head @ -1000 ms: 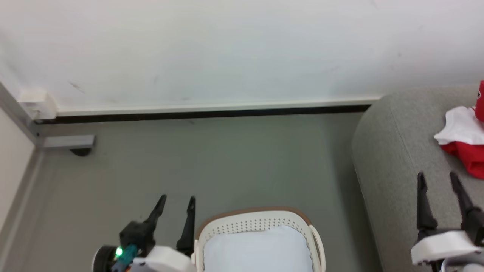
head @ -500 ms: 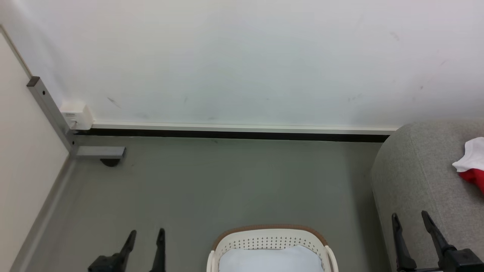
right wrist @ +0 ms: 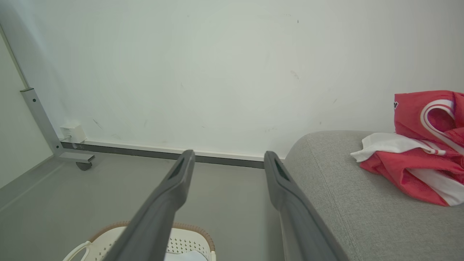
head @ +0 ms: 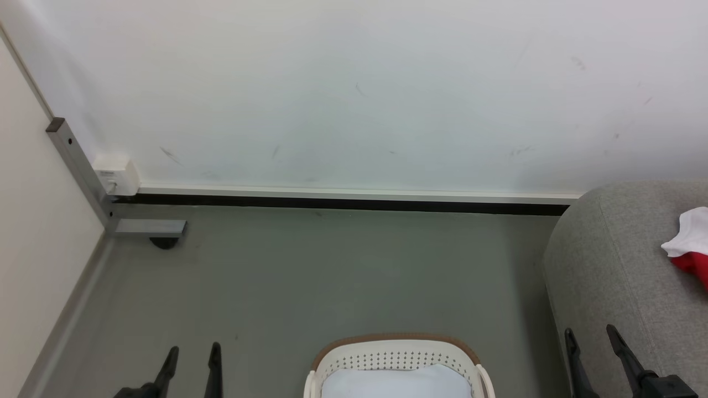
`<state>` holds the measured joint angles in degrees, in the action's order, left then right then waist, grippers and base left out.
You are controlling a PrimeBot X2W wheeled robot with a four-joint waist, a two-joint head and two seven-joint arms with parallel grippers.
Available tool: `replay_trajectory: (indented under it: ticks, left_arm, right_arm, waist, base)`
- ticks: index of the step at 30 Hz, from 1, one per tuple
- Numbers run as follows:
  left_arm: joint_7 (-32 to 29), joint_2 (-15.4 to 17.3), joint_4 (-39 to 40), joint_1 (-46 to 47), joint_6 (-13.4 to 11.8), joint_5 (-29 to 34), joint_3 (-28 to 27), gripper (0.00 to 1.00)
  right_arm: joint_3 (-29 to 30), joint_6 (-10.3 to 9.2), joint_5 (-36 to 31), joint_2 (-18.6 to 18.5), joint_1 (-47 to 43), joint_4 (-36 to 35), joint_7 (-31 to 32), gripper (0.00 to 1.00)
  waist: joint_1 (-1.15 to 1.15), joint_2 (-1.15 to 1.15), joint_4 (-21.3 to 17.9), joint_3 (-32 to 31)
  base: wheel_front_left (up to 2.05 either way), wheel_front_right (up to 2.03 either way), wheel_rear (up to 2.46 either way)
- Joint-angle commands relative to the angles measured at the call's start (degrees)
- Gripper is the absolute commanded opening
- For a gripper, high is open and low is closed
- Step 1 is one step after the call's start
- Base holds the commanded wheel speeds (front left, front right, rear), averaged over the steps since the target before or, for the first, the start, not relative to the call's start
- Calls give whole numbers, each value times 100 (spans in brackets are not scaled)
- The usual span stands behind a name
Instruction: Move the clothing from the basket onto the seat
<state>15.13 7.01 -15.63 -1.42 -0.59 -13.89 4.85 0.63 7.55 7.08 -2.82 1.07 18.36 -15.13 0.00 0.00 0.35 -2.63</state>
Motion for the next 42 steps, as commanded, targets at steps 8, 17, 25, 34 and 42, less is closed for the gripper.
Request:
replay_trajectory:
  ticks: [8,17,25,34,42]
  left_arm:
    - [2,-181,5,-33,345,326,-300,100]
    - [2,-323,-29,35,535,522,-443,100]
    - [2,-372,-54,41,617,552,-526,100]
    - [2,-393,-97,81,681,595,-556,100]
    - [2,-402,-130,99,712,590,-584,100]
  right_arm:
    - [10,-13,96,-16,-3,21,0,100]
    - [31,-13,76,-15,45,23,-1,100]
    - [-21,-13,122,-15,58,38,-1,100]
    - [-26,-13,127,-15,65,67,-1,100]
    - [-31,-13,135,-15,79,85,-1,100]
  waist:
    - [0,0,-25,21]
    - [0,0,-53,27]
    - [0,0,-96,27]
    - [0,0,-153,44]
    - [0,0,-166,49]
  base:
    - [0,0,0]
    - [0,0,0]
    - [0,0,0]
    - [0,0,0]
    - [0,0,0]
